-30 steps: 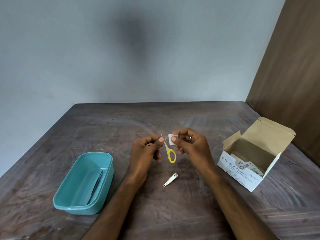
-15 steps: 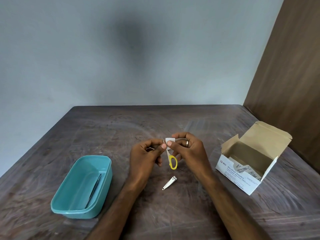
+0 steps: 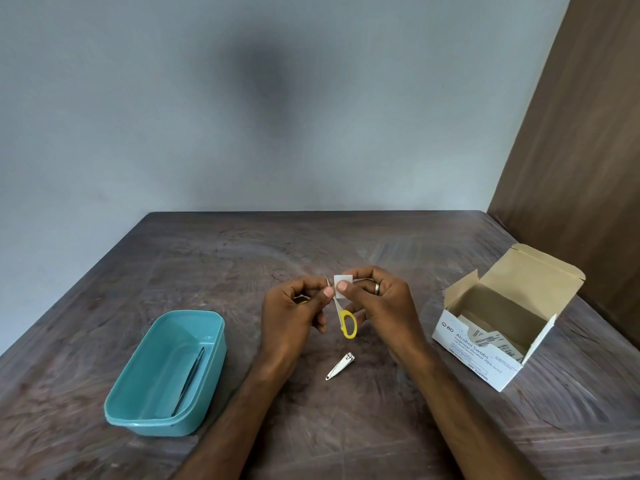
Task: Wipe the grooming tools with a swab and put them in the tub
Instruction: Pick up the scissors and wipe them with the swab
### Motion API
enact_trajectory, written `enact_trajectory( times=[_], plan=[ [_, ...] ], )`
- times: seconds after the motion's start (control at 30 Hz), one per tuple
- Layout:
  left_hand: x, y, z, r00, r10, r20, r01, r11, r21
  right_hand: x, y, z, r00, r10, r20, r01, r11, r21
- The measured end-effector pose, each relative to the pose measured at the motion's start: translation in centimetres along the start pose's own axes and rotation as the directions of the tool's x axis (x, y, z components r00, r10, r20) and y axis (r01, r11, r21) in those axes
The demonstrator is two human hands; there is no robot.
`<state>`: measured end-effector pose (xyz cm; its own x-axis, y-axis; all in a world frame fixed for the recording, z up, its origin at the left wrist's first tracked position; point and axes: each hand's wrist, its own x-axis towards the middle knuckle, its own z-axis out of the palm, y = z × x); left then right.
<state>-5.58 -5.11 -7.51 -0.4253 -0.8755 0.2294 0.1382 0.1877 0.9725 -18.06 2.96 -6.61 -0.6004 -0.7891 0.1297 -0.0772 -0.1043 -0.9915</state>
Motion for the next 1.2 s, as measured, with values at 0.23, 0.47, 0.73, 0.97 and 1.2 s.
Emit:
enact_trajectory(
  times=[0.23,0.47,0.73,0.97,1.2],
  plan=[
    [-0.07,0.07,-0.2,1.0,-0.007,0.014,0.007,1.0,-0.001,-0.11,-0.2,0.02,1.0,0.011,0.027,-0.01,1.0,-0.021],
    [-0.2,0.28,-0.03,1.0,-0.028,-0.001,0.028,0.999,-0.015,-0.06,-0.15,-0.06,1.0,0.013,-0.011,-0.012,1.0,0.029],
    [-0.15,0.49,-0.1,0.999,-0.038,0.004,0.038,0.999,-0.025,0.04,-0.03,0.01,1.0,0.001,-0.03,0.001,0.998,0.059],
    [-0.15,0.5,-0.26,0.999,-0.036,0.005,0.036,0.999,-0.023,-0.02,-0.06,0.06,1.0,-0.001,0.005,0.0,1.0,0.03],
    [-0.05,0.57,-0.29,0.999,-0.05,-0.01,0.05,0.998,-0.025,0.05,-0.19,-0.18,0.999,0.034,-0.016,-0.033,0.999,0.016]
  ],
)
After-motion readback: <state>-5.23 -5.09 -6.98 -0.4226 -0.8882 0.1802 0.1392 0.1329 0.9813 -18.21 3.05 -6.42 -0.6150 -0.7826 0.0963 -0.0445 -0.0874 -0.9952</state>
